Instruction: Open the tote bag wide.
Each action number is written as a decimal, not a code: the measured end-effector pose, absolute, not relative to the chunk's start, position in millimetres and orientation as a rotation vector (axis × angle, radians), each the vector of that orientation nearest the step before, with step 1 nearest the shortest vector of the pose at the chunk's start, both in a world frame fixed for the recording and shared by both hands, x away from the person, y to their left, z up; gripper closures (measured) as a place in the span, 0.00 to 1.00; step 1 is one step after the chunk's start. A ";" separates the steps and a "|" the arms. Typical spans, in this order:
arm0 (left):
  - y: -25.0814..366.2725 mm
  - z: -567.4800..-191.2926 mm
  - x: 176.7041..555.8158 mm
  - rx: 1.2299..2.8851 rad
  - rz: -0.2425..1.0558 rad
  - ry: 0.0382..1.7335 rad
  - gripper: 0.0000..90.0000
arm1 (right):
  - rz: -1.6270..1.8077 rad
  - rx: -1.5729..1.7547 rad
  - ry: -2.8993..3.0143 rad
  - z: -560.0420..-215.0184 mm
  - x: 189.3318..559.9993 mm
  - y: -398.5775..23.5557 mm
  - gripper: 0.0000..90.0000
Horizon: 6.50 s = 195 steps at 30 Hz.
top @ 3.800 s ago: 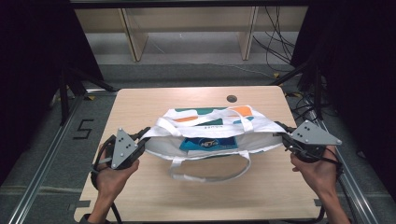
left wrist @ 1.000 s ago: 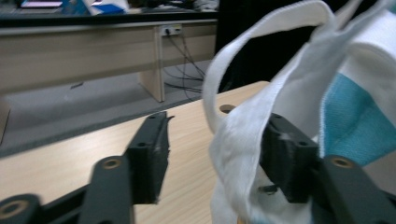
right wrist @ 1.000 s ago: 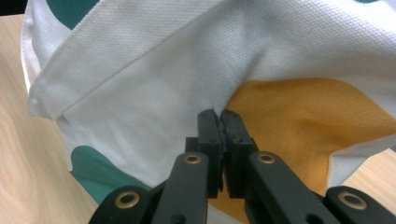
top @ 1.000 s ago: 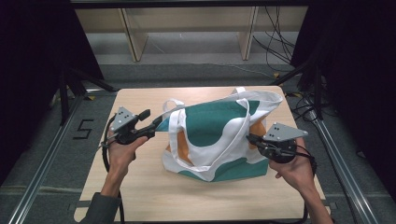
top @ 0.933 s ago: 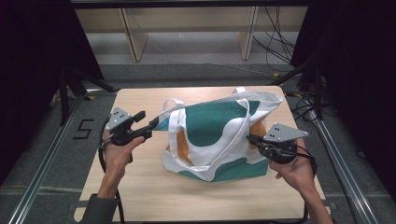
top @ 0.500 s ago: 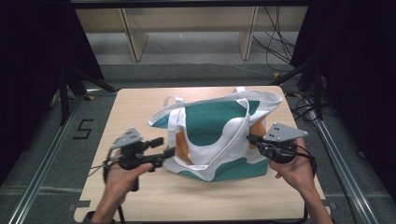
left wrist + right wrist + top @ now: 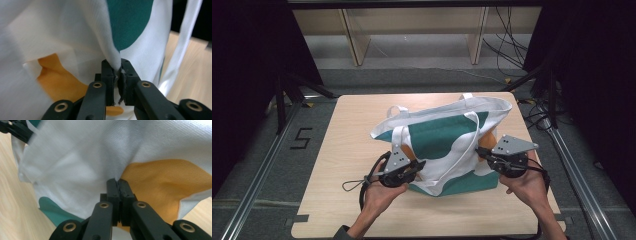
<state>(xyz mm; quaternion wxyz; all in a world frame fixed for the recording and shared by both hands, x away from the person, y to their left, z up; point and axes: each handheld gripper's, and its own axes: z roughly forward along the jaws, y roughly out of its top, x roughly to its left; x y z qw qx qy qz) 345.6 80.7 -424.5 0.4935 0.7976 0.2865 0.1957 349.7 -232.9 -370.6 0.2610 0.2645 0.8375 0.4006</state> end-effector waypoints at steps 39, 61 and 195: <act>149.2 -400.4 321.5 1.970 0.412 0.745 0.47 | 1.066 0.906 2.424 -397.0 311.2 -282.8 0.74; 160.0 -459.2 433.8 1.996 0.496 0.992 0.88 | 0.839 0.954 2.263 -406.6 405.6 -281.1 0.96; 112.4 -494.7 485.5 2.108 0.538 0.990 0.93 | 0.872 1.115 2.292 -476.0 456.5 -276.2 0.97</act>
